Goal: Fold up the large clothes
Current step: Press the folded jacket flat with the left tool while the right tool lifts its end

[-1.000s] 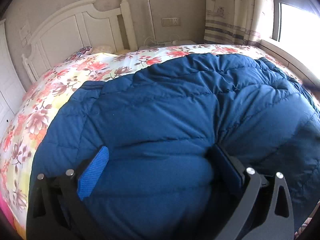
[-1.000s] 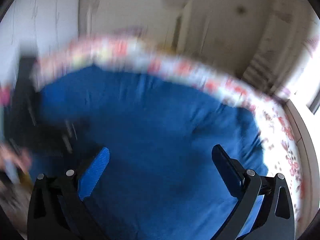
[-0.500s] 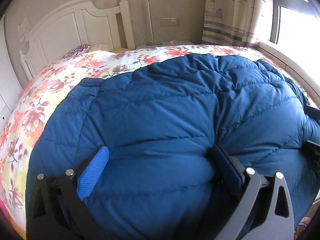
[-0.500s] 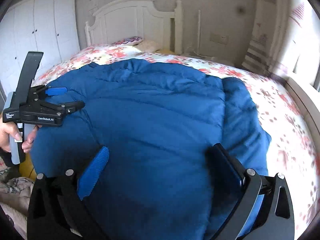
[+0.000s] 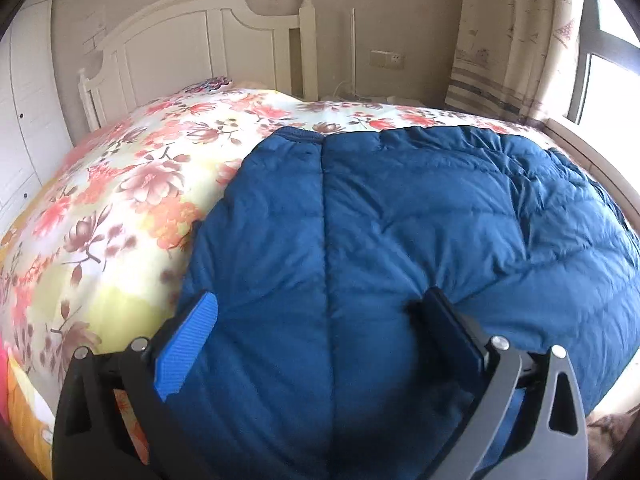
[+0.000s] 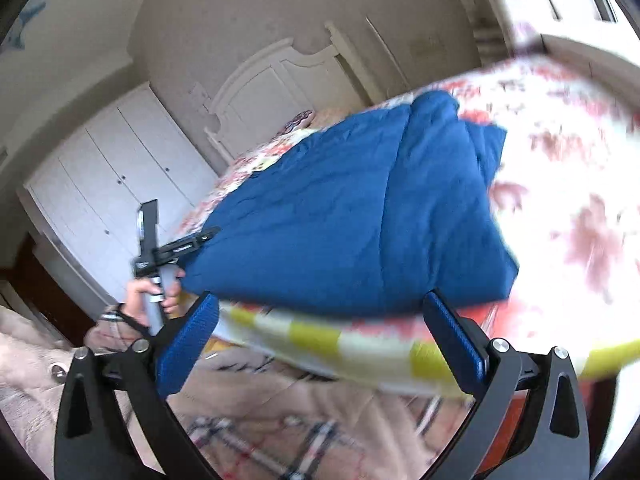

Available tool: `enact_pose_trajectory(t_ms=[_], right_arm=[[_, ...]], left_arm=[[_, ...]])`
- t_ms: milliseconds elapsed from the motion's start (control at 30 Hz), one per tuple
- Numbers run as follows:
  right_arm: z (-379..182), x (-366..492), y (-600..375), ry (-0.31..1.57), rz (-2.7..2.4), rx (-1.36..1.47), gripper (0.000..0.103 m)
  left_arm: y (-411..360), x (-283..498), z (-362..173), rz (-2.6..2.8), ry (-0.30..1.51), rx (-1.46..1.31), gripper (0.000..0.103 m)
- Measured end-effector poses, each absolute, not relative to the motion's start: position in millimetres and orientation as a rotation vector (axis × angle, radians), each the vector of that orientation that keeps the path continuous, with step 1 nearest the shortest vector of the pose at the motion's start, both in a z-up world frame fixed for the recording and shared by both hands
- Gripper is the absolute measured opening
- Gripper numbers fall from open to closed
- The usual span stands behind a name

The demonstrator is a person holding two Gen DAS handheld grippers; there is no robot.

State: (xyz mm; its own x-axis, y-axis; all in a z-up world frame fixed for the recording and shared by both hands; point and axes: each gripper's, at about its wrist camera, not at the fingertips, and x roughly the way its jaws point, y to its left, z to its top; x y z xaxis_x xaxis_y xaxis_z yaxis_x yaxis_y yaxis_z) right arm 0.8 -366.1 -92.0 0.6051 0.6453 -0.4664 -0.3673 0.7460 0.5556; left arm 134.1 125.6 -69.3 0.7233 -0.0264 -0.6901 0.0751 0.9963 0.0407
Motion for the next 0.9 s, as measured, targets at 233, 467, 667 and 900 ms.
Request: enact_pose_trajectory(t_ms=[233,467,667,900], right_arm=[[-112,31,-365,0.794,0.525,0.566,0.098],[-100,92,-338,0.851,0.294,0.617,0.099],[-103,113,-347,0.676,0.217,0.813,0.071],[-92,82,-353,0.511,0.265,0.746,0.042]], left_arm=[[116,140,-71,-0.006,0.8,0.1,0.101],[119,139,-74,-0.03,0.803,0.07,0.101],[115,136,-75,-0.02,0.793,0.072,0.101],[95,168,-41,-0.065,0.844,0.04,0.1]])
